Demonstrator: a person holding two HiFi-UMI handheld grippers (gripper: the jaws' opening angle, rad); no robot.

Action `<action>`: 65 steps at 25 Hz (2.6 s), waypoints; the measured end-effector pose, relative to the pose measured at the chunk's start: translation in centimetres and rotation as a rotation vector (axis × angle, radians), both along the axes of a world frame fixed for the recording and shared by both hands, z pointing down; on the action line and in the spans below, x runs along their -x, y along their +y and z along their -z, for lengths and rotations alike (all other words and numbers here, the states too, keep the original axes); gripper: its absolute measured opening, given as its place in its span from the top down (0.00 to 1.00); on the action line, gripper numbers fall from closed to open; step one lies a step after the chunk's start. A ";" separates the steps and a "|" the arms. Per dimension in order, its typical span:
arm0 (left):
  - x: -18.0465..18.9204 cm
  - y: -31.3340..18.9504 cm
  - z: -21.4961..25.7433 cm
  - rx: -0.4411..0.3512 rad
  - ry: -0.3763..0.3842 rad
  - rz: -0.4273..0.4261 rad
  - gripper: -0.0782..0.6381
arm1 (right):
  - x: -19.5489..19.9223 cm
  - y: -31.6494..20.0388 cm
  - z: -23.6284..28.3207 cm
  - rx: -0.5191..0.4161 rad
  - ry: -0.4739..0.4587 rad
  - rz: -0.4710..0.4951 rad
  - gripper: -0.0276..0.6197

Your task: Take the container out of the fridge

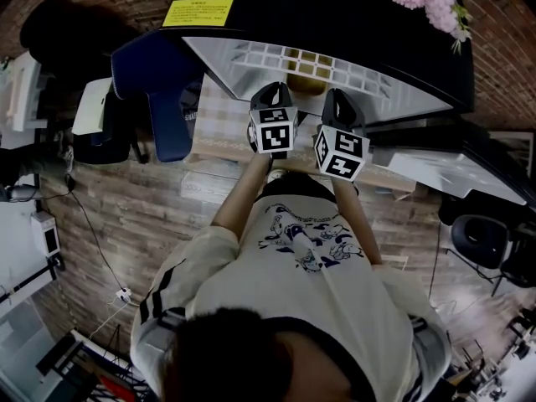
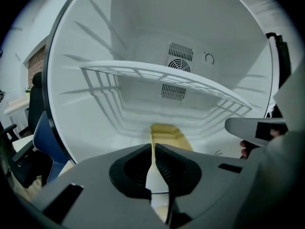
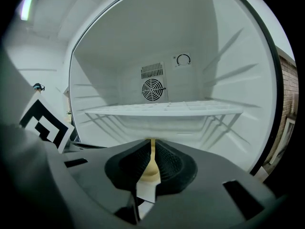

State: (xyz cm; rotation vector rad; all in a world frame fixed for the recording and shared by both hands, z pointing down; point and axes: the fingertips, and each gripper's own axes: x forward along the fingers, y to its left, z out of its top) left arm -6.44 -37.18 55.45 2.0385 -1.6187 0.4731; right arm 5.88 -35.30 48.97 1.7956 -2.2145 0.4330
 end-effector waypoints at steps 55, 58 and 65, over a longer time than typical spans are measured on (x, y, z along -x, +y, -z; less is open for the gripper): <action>-1.9 -5.1 -6.8 0.192 0.062 0.014 0.84 | -0.3 -0.6 -3.2 0.093 -0.027 0.002 0.89; -2.0 -5.2 -6.9 0.196 0.058 0.010 0.84 | -0.4 -0.5 -3.3 0.094 -0.028 0.000 0.89; -1.9 -5.0 -6.7 0.201 0.072 0.008 0.84 | -0.3 -0.4 -3.3 0.092 -0.030 0.005 0.89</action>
